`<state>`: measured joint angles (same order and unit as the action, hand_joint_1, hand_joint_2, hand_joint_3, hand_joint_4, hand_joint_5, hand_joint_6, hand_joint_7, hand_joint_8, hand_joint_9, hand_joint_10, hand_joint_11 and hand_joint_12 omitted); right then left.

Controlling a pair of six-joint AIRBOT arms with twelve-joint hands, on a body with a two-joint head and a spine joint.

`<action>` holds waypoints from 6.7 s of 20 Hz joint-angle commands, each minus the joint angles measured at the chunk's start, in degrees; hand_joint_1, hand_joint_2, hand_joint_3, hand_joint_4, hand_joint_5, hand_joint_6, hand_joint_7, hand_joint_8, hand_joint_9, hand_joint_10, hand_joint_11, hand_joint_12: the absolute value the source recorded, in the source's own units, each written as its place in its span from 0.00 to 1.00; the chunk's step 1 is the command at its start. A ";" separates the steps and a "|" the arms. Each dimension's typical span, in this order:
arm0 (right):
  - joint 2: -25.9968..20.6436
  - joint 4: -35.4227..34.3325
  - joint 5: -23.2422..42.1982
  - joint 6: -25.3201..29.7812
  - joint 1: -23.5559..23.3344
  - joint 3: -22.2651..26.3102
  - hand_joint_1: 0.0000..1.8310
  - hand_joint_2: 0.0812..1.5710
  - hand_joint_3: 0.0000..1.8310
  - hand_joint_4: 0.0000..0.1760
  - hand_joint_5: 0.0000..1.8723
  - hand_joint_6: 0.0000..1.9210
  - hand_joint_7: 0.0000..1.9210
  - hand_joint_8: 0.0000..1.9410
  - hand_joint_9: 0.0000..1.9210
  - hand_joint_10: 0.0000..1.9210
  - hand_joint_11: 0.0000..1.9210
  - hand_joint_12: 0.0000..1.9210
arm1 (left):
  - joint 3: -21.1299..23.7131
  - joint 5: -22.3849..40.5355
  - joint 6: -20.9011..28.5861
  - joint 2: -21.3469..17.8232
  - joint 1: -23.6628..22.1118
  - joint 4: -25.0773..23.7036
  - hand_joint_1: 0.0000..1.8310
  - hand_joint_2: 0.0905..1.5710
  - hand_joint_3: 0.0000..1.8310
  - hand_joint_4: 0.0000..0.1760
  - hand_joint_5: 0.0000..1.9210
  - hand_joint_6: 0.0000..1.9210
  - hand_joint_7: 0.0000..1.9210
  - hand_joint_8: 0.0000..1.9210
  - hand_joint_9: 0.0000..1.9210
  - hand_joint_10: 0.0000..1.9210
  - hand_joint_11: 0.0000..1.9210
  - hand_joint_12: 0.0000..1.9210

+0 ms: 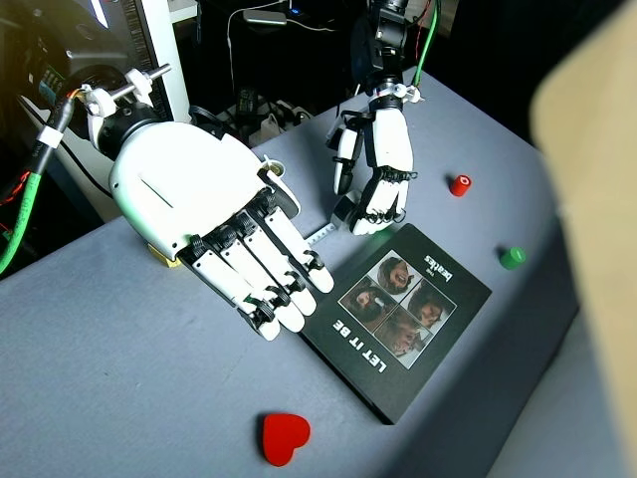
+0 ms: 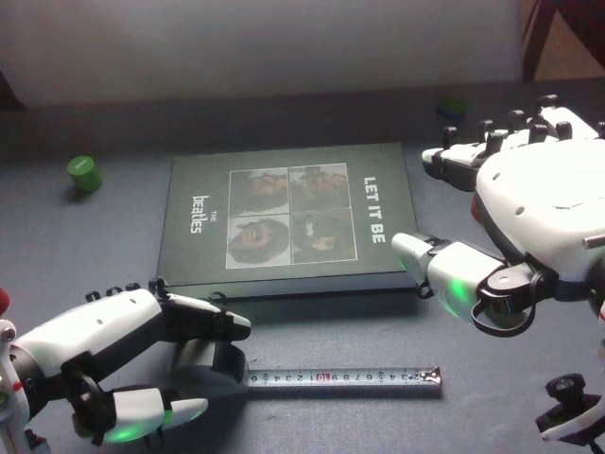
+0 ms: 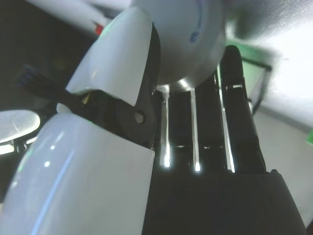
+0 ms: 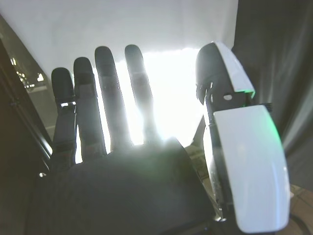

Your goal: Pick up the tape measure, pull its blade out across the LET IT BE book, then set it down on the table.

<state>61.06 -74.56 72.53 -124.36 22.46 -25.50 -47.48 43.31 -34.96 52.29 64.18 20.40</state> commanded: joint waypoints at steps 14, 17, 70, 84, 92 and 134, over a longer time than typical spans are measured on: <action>-0.21 5.64 2.79 0.48 -0.62 0.27 0.15 0.77 0.00 0.31 0.22 0.00 0.23 0.00 0.18 0.00 0.00 0.50 | -0.30 5.83 -1.80 0.71 -0.44 -0.45 0.75 0.67 0.00 0.00 0.48 0.53 0.59 0.31 0.52 0.58 0.46 0.53; -0.21 5.64 2.79 0.47 -0.60 0.27 0.15 0.77 0.00 0.32 0.22 0.00 0.23 0.00 0.18 0.00 0.00 0.51 | -0.39 5.99 -1.81 0.55 -0.98 -0.44 0.75 0.67 0.00 0.00 0.48 0.54 0.58 0.32 0.52 0.58 0.47 0.50; 18.35 -13.27 -13.15 -12.19 -16.73 -25.92 0.61 0.73 0.00 0.00 0.42 0.01 0.44 0.01 0.40 0.06 0.15 0.63 | -14.67 -24.04 5.10 -6.28 -36.73 -7.44 0.76 0.67 0.00 0.00 0.48 0.52 0.60 0.31 0.53 0.57 0.48 0.50; 18.37 -9.93 -13.39 -11.61 -14.24 -25.97 0.60 0.73 0.00 0.00 0.42 0.01 0.46 0.01 0.41 0.06 0.17 0.64 | -14.69 -23.78 5.10 -6.28 -36.75 -7.44 0.76 0.67 0.00 0.00 0.47 0.52 0.60 0.30 0.52 0.58 0.49 0.51; 18.69 -10.66 -14.76 -11.72 -13.67 -27.41 0.60 0.73 0.00 0.00 0.42 0.01 0.46 0.01 0.41 0.06 0.17 0.64 | -14.69 -23.78 5.10 -6.28 -36.69 -7.43 0.76 0.67 0.00 0.00 0.47 0.52 0.61 0.29 0.53 0.58 0.48 0.50; 18.70 -10.67 -15.34 -10.50 -13.62 -27.57 0.66 0.72 0.00 0.00 0.42 0.64 0.54 0.49 0.47 0.35 0.33 0.71 | -14.54 -23.73 5.10 -6.35 -36.39 -7.00 0.76 0.67 0.00 0.00 0.48 0.51 0.60 0.29 0.54 0.56 0.49 0.50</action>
<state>79.94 -89.97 56.14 -135.11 9.17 -53.01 -62.00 12.43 -30.55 45.95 28.38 12.80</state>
